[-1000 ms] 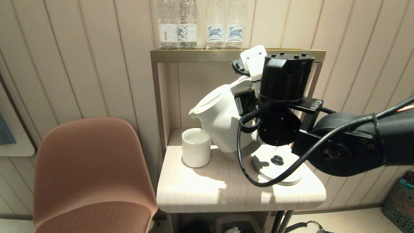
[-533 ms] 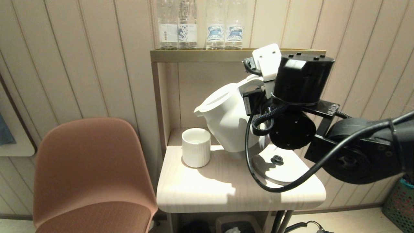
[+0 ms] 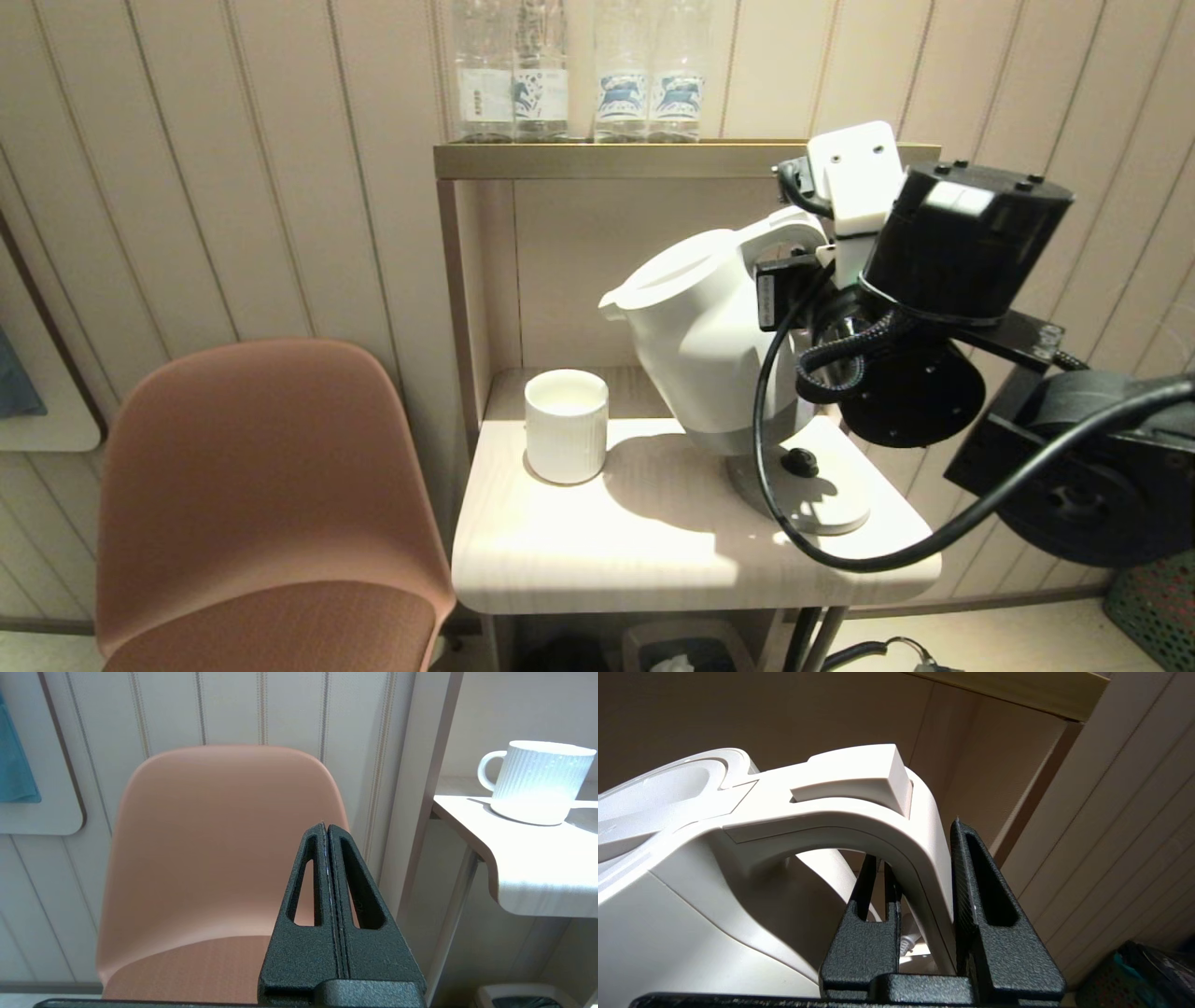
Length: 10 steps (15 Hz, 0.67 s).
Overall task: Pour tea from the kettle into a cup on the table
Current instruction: Put down the kettle on the table
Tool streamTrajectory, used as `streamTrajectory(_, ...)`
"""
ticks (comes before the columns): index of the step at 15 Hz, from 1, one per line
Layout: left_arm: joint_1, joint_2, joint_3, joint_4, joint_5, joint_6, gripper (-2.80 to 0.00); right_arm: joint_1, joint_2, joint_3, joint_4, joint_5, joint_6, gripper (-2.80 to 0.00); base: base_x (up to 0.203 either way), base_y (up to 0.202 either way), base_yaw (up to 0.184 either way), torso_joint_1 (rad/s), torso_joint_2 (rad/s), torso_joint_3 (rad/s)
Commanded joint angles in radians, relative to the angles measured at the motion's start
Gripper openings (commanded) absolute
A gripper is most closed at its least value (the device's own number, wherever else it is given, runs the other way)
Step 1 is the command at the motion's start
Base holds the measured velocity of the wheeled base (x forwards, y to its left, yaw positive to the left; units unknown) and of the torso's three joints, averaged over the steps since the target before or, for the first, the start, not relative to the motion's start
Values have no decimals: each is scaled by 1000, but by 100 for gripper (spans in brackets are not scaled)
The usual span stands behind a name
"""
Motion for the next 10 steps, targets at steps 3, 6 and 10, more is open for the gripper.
streamTrajectory(3,0,0,0,-1,0,-1,-280,-48,-40,64,-70,-15,13,-280,0,0,0,0,0,0)
streamTrajectory(6,0,0,0,-3,0,-1,-280,-70,-41,101,-138,-31,28,-280,0,0,0,0,0,0)
streamTrajectory(10,-1,0,0,-2,0,-1,-280,-89,-42,143,-206,-72,85,-280,0,0,0,0,0,0)
